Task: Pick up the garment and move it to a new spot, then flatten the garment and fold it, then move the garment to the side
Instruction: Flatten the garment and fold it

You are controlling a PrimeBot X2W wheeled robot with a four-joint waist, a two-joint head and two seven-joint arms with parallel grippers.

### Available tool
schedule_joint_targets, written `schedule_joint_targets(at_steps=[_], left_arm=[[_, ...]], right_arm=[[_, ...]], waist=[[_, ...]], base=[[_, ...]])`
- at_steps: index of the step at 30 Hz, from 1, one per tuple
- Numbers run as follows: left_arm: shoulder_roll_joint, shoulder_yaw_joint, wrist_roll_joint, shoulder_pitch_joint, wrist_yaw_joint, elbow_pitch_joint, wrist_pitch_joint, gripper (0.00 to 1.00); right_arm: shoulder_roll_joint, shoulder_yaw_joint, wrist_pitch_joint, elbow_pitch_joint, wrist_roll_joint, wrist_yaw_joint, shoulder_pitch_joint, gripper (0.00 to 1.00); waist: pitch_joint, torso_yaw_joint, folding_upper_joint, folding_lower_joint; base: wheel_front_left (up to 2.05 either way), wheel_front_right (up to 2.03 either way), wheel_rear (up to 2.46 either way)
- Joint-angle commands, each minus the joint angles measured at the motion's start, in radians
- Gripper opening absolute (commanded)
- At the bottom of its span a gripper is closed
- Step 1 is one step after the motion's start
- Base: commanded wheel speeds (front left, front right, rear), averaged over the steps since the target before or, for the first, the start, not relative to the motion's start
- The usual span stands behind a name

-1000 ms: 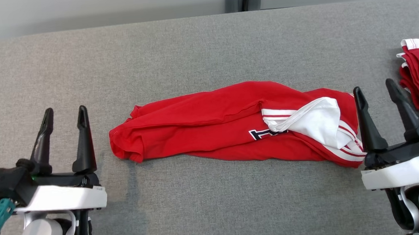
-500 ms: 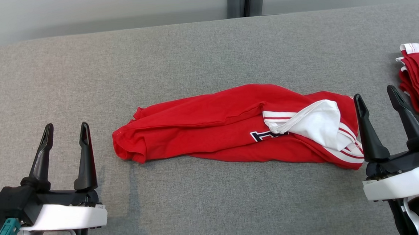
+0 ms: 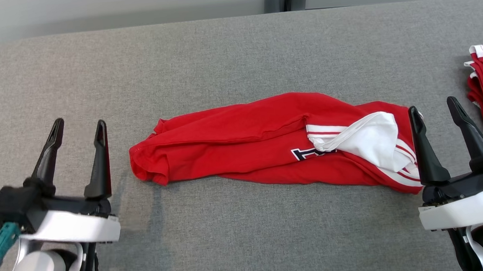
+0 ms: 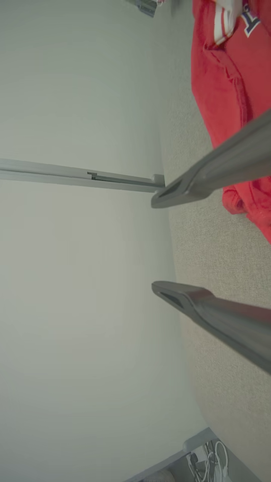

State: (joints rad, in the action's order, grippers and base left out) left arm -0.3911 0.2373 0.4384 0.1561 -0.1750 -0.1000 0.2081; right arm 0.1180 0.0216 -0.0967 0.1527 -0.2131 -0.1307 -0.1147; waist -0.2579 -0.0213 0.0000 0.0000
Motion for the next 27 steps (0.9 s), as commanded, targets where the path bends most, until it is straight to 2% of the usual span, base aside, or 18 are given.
schedule_joint_targets(at_steps=[1, 9, 21, 22, 23, 24, 27], left_arm=[[-0.008, 0.006, 0.006, 0.029, 0.015, 0.015, -0.019, 1.00], [-0.022, 0.067, 0.084, 0.116, 0.115, 0.152, -0.172, 1.00], [-0.014, 0.088, 0.171, 0.136, 0.177, 0.300, -0.260, 1.00], [-0.014, 0.086, 0.173, 0.142, 0.182, 0.303, -0.260, 0.85], [-0.016, 0.089, 0.178, 0.147, 0.187, 0.309, -0.265, 0.48], [-0.013, 0.090, 0.186, 0.148, 0.193, 0.313, -0.265, 0.00], [-0.013, 0.092, 0.195, 0.145, 0.203, 0.323, -0.271, 0.00]], right_arm=[[0.004, 0.001, 0.004, 0.006, -0.004, 0.000, -0.009, 1.00], [-0.002, 0.017, -0.001, -0.007, -0.009, 0.000, -0.020, 1.00], [-0.013, 0.013, -0.010, -0.023, -0.015, 0.000, -0.026, 1.00], [-0.014, 0.013, -0.011, -0.022, -0.015, 0.000, -0.027, 1.00], [-0.014, 0.012, -0.011, -0.023, -0.015, 0.000, -0.028, 1.00], [-0.014, 0.010, -0.012, -0.023, -0.017, 0.000, -0.029, 1.00], [-0.015, 0.005, -0.013, -0.028, -0.019, 0.000, -0.030, 1.00]], waist=[[-0.007, 0.000, 0.0000, 0.0000], [-0.037, 0.024, 0.0000, 0.0000], [-0.063, 0.042, 0.0000, 0.0000], [-0.064, 0.043, 0.0000, 0.0000], [-0.065, 0.044, 0.0000, 0.0000], [-0.065, 0.045, 0.0000, 0.0000], [-0.065, 0.049, 0.0000, 0.0000]], base=[[0.00, 0.00, 0.00], [0.00, 0.00, 0.00], [0.00, 0.00, 0.00], [0.00, 0.00, 0.00], [0.00, 0.00, 0.00], [0.00, 0.00, 0.00], [0.00, 0.00, 0.00]])
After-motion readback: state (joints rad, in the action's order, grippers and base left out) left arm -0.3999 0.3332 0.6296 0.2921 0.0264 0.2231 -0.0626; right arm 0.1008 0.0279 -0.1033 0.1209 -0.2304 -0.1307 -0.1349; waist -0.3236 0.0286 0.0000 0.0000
